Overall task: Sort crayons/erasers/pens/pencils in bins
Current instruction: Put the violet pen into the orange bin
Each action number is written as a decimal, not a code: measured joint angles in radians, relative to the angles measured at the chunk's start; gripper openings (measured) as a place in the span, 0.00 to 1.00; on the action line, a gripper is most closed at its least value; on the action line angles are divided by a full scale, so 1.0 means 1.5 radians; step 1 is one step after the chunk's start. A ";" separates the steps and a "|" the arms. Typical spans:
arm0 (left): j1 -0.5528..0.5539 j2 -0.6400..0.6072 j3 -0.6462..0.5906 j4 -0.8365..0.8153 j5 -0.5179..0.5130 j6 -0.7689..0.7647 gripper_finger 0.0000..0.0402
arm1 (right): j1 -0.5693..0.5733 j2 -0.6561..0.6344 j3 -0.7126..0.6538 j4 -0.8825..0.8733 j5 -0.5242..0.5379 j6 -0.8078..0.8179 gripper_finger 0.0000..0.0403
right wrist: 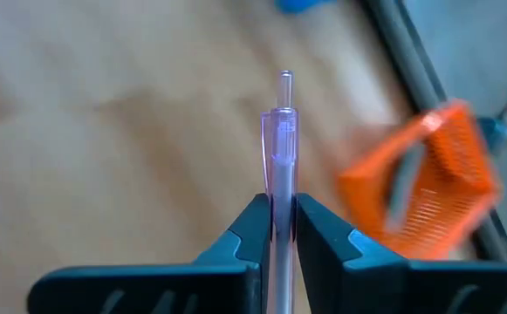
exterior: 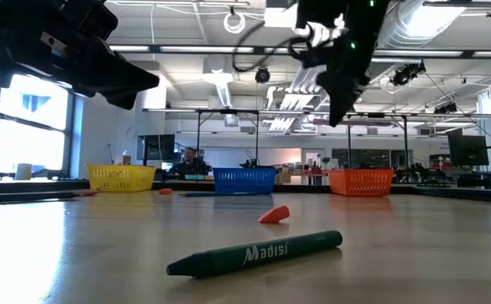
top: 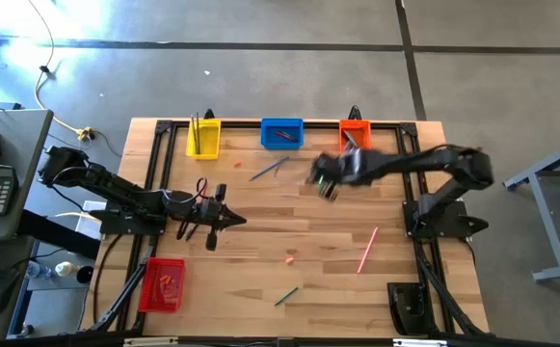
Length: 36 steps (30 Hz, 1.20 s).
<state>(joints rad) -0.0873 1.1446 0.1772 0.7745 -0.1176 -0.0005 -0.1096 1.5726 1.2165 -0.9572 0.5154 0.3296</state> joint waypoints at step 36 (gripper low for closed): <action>0.000 0.000 0.000 0.005 -0.146 -0.025 0.01 | -0.512 0.066 -0.191 0.440 -0.247 -0.275 0.07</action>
<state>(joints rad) -0.0875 1.1446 0.1772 0.7815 -0.3367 -0.0384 -0.8778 1.6723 0.9306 -0.2970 0.1452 -0.0835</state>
